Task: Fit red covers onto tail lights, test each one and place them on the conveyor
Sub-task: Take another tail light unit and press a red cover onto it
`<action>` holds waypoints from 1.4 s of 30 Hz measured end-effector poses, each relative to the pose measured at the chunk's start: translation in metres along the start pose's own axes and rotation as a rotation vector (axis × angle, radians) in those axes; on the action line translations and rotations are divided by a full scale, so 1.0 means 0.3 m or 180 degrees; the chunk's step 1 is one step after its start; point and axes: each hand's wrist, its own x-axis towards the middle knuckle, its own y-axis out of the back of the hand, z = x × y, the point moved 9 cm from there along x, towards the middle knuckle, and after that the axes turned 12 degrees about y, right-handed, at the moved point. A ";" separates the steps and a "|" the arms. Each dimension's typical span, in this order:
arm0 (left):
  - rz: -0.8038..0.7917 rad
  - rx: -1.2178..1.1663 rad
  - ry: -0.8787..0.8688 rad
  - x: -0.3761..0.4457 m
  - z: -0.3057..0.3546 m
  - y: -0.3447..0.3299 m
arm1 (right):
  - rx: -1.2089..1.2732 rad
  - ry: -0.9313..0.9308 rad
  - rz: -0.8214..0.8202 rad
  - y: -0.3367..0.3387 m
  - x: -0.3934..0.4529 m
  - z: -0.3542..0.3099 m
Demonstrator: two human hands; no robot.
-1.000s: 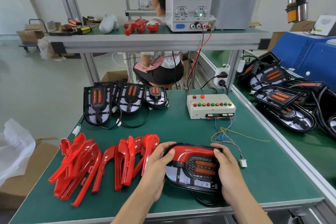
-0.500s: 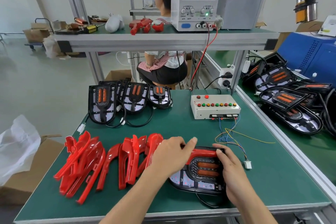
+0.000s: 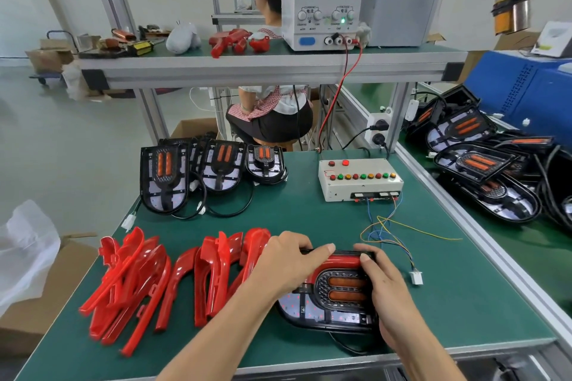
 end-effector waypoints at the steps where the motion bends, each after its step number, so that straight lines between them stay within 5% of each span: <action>1: 0.0053 0.0006 -0.0013 -0.002 0.000 0.003 | -0.0018 0.0008 -0.0006 -0.002 0.000 -0.002; 10: 0.0187 0.0188 0.0017 -0.017 0.011 0.029 | -0.0110 -0.0001 0.0053 -0.007 -0.005 -0.013; 20: -0.0672 -0.1449 0.0383 -0.059 -0.082 0.013 | 0.0380 -0.0110 0.0434 0.039 0.004 -0.017; 28: -0.0914 -0.3525 0.1372 -0.104 -0.101 -0.093 | 0.0525 -0.0165 0.0598 0.020 -0.019 -0.005; 42: -0.0835 -0.3426 0.1249 -0.097 -0.104 -0.075 | 0.0459 -0.0205 0.0531 0.014 -0.018 0.008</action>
